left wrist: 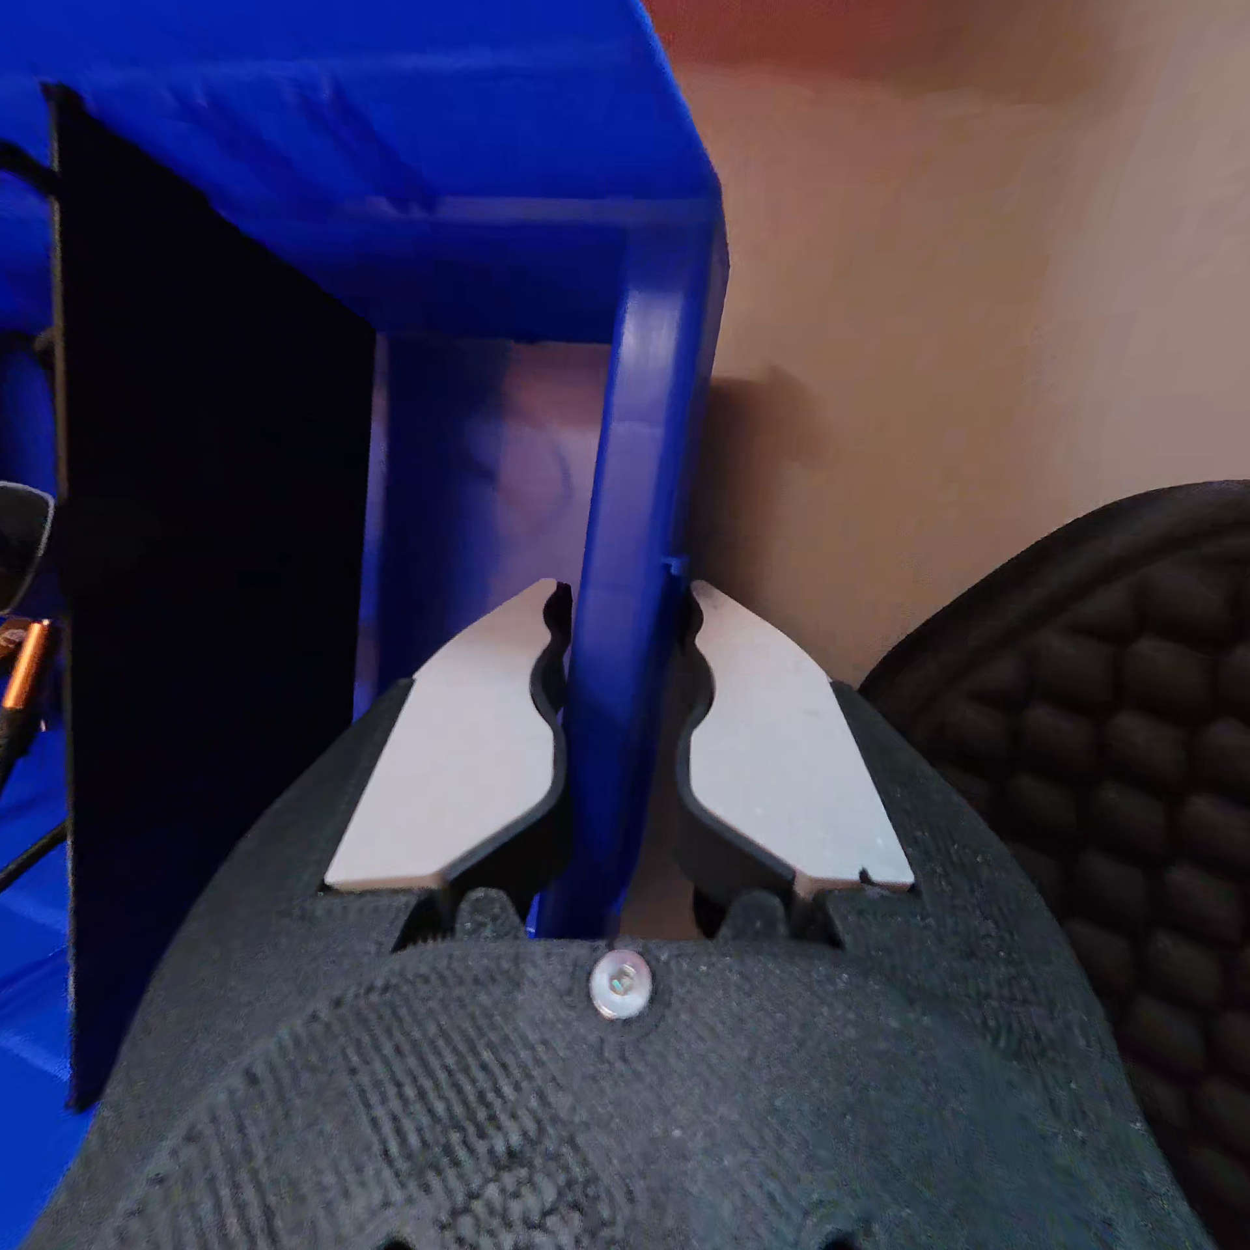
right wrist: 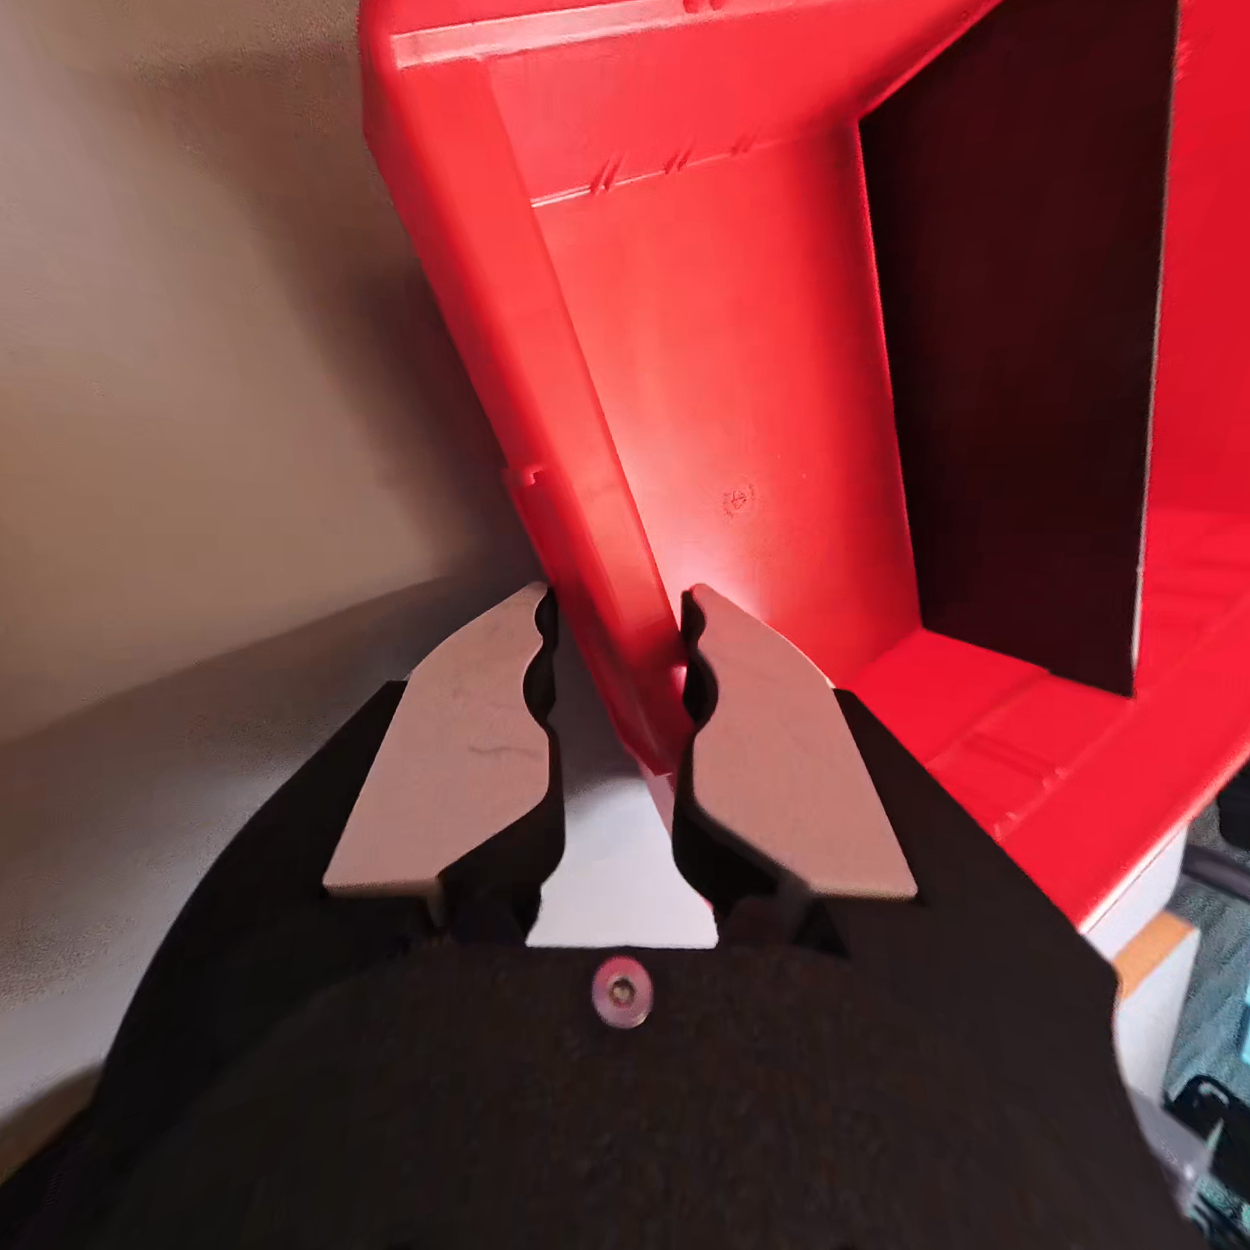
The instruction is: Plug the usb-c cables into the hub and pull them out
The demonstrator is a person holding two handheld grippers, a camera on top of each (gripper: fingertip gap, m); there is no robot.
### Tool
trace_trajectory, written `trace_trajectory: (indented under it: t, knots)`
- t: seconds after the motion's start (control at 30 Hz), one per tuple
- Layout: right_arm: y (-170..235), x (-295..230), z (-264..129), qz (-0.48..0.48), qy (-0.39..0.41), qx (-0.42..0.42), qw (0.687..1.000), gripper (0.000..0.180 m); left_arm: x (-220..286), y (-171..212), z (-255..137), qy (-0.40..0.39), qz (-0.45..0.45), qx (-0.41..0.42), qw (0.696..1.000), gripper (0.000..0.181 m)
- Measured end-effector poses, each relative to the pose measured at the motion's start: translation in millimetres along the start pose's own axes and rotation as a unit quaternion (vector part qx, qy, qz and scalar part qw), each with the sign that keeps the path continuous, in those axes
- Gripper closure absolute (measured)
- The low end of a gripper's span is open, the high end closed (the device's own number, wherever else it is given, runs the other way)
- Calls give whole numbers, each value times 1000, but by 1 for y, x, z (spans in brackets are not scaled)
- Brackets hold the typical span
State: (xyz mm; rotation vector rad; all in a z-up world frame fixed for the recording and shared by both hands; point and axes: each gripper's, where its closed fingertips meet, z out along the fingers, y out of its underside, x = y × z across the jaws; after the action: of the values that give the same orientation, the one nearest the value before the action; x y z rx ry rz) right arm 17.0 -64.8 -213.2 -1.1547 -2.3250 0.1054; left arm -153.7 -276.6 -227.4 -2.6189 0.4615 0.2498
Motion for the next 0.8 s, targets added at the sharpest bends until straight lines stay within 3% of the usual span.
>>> trace_trajectory:
  t: [0.3,0.63,0.7,0.8]
  knots:
    - [99,32,-20,61,71,-58,994,149,-15,-8,8,-18,-6,4,1000,149]
    - [153,111,-2,86,100,-109,985,147,-76,-23,30,-70,-9,4,998,148]
    - [141,119,-10,113,121,-69,984,141,-91,-24,31,-93,-8,6,996,141]
    - [93,117,-39,179,127,84,972,140,-94,-32,15,-78,-26,41,996,137]
